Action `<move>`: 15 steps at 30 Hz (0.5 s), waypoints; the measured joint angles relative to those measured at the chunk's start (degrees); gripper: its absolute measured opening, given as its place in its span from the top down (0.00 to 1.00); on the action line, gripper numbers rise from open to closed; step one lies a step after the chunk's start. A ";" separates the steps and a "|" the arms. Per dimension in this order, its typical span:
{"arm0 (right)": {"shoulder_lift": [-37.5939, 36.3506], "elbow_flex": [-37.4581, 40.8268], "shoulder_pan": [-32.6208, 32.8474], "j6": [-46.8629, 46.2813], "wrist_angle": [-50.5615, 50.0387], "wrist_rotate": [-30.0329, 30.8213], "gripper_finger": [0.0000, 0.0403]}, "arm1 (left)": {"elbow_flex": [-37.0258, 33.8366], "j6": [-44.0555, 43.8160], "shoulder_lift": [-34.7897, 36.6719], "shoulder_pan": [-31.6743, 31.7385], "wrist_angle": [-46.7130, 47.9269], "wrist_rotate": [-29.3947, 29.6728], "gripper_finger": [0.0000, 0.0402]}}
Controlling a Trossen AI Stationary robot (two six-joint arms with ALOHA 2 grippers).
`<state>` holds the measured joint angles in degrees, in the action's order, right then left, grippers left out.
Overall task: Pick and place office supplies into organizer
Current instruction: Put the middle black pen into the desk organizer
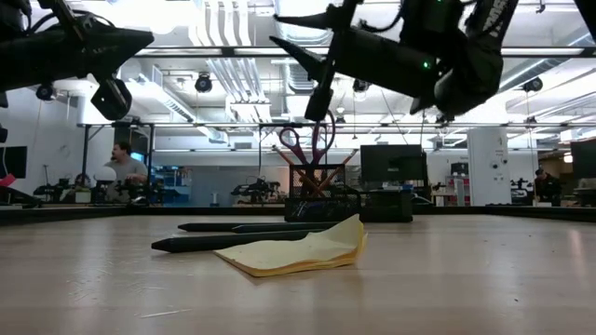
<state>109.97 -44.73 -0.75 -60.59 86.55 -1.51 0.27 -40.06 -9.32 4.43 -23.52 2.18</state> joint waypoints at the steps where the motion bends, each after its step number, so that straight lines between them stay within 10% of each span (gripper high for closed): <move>1: -0.67 -0.34 0.02 1.83 -2.51 -0.58 0.78 | 0.00 -0.01 0.00 0.00 0.02 0.01 1.00; 5: -6.21 -4.37 -0.04 14.54 -23.44 -8.03 0.81 | 0.00 -0.01 0.00 0.00 -0.01 0.01 1.00; 8: -11.82 -12.04 0.56 33.32 -57.01 -10.24 0.78 | 0.00 0.00 0.00 0.00 0.00 0.00 1.00; 15: -11.70 -30.18 1.59 68.70 -112.55 0.52 0.72 | 0.00 -0.01 0.08 0.00 0.07 -0.03 1.00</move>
<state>98.28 -74.91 0.84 8.10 -26.00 -0.99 0.27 -40.07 -9.24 4.42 -23.45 2.15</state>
